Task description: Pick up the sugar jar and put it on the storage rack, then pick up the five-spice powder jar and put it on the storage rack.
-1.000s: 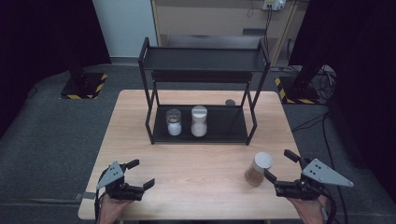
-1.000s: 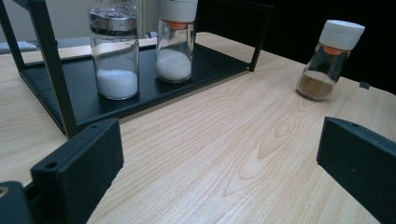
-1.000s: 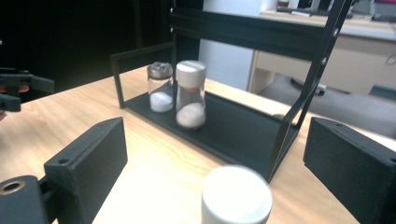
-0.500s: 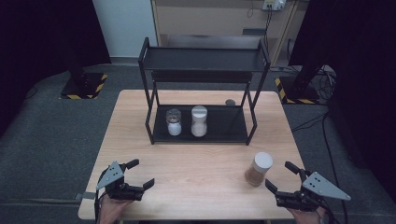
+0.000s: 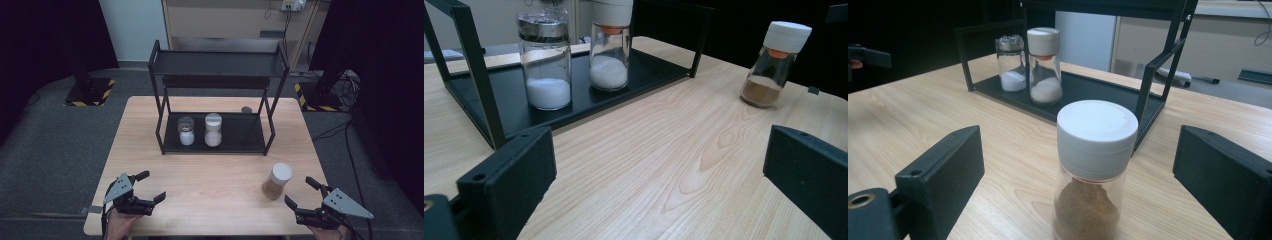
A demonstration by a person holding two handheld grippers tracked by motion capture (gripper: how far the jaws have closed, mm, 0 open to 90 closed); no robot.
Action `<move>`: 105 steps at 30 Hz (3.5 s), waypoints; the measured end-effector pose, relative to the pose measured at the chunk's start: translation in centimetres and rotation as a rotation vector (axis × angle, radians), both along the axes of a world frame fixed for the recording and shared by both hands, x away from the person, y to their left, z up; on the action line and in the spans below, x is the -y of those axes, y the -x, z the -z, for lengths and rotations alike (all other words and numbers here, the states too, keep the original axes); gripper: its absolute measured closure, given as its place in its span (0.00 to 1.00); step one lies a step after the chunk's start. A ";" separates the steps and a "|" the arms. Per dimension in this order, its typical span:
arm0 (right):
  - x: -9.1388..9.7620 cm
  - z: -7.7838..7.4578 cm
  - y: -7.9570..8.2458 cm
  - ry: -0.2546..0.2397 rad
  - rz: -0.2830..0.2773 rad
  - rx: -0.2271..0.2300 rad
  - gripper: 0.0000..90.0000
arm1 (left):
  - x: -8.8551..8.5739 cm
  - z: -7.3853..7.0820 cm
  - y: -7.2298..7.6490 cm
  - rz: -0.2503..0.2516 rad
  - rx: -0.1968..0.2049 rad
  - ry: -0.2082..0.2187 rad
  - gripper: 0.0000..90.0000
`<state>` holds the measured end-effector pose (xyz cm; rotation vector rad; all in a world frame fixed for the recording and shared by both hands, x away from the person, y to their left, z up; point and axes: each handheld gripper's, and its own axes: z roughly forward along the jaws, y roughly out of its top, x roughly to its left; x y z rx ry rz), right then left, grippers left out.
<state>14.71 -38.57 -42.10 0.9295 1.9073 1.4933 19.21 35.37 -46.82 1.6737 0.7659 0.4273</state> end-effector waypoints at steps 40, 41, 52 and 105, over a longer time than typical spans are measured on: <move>-0.5 -4.0 -1.1 0.041 -0.038 -0.026 0.07 | 0.1 0.1 0.0 -0.001 -0.001 0.000 0.00; -0.5 -4.2 -1.3 0.043 -0.037 -0.027 0.07 | 0.0 0.1 0.0 -0.001 -0.001 0.001 0.00; -1.6 -5.3 -3.8 0.080 -0.038 -0.088 0.07 | 0.0 0.1 0.0 -0.002 -0.002 0.001 0.00; -3.9 -1.7 -8.0 0.143 -0.003 -0.191 0.37 | -0.2 0.1 0.0 -0.006 -0.003 0.002 0.00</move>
